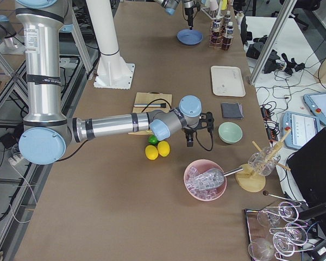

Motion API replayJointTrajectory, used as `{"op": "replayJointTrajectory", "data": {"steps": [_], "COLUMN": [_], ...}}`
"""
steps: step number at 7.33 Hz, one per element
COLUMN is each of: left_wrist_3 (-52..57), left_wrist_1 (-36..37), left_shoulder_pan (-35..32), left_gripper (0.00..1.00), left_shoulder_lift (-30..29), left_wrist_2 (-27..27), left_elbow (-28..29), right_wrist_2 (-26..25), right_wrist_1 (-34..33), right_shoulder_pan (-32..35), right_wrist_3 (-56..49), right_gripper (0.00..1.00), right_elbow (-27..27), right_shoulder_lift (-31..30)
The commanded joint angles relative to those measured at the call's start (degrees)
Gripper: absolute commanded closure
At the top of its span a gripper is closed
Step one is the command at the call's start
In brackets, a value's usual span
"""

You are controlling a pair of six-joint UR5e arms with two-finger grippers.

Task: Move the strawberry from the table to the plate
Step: 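Move the left gripper toward the blue plate while the right gripper advances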

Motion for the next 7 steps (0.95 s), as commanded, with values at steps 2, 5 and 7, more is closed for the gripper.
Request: {"op": "replayJointTrajectory", "data": {"steps": [2, 5, 7], "left_wrist_3": [-0.1, 0.0, -6.4], "left_wrist_1": [0.0, -0.1, 0.0], "left_shoulder_pan": [1.3, 1.3, 1.1], "left_gripper": [0.53, 1.0, 1.0], "left_shoulder_lift": [-0.4, -0.4, -1.7], "left_wrist_2": [0.1, -0.2, -2.9], "left_elbow": [0.4, 0.1, -0.8], "right_wrist_2": [-0.3, -0.2, 0.0], "right_wrist_1": [0.0, 0.0, 0.1], "right_shoulder_pan": [-0.1, -0.1, -0.2], "right_wrist_3": [0.6, 1.2, 2.6], "right_gripper": [0.0, 0.0, 0.0], "right_elbow": [0.0, 0.0, 0.5], "right_shoulder_lift": [0.1, 0.1, 0.2]}}
